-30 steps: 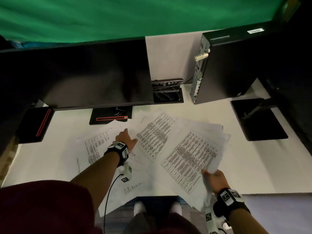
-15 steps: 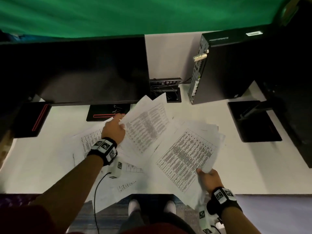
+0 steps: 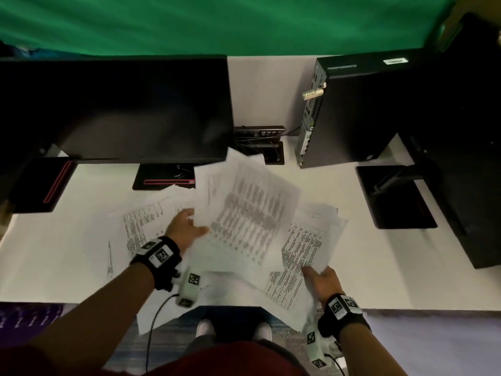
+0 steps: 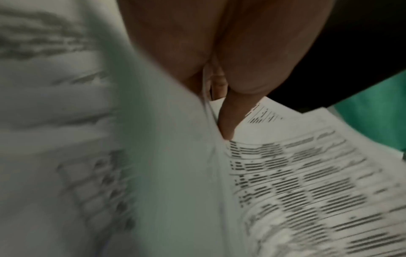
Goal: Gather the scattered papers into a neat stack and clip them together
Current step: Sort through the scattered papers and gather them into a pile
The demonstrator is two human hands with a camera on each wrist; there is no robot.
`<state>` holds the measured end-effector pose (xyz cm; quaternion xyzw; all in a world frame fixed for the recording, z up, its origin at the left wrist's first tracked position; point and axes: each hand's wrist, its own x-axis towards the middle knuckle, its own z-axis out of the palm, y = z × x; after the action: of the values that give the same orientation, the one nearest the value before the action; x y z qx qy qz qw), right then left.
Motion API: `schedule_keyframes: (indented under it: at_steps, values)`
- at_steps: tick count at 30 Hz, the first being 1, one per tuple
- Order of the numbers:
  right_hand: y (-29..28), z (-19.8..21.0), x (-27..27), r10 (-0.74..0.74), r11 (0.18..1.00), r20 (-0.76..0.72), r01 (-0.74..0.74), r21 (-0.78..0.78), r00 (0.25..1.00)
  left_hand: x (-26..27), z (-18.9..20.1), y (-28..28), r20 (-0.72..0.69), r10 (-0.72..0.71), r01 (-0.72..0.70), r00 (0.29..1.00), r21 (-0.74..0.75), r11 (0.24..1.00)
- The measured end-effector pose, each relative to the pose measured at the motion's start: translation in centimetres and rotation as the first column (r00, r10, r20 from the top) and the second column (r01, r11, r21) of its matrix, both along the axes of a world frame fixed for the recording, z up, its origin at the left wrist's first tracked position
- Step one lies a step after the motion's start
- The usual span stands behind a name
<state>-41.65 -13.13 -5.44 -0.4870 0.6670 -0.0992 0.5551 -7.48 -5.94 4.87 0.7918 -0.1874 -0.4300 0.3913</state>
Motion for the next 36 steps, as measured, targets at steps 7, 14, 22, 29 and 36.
schedule_keyframes:
  at_steps: [7, 14, 22, 29, 36]
  values:
    - [-0.4, -0.5, -0.1, -0.124, 0.991, 0.091, 0.119, 0.052, 0.988, -5.0, -4.1, -1.1, 0.281, -0.33, 0.258, 0.901, 0.263, 0.93]
    - [0.1, -0.6, -0.5, -0.033, 0.999, 0.065, 0.032, 0.023, 0.997, -6.9, -4.8, -0.4, 0.273, -0.275, 0.232, 0.922, 0.178, 0.956]
    - [0.2, -0.6, -0.4, 0.04, 0.999, 0.028, -0.039, -0.031, 0.999, -7.4, -4.8, -0.3, 0.151, -0.591, 0.556, 0.792, 0.22, 0.801]
    - [-0.3, -2.6, -0.7, 0.052, 0.998, -0.055, -0.054, -0.025, 0.997, -7.4, -6.0, -0.6, 0.333, -0.541, 0.462, 0.772, 0.289, 0.838]
    - [-0.5, -3.4, -0.8, 0.069, 0.998, -0.095, -0.07, -0.005, 0.993, 0.6, -6.4, 1.6, 0.379, -0.212, -0.08, 0.901, 0.625, 0.777]
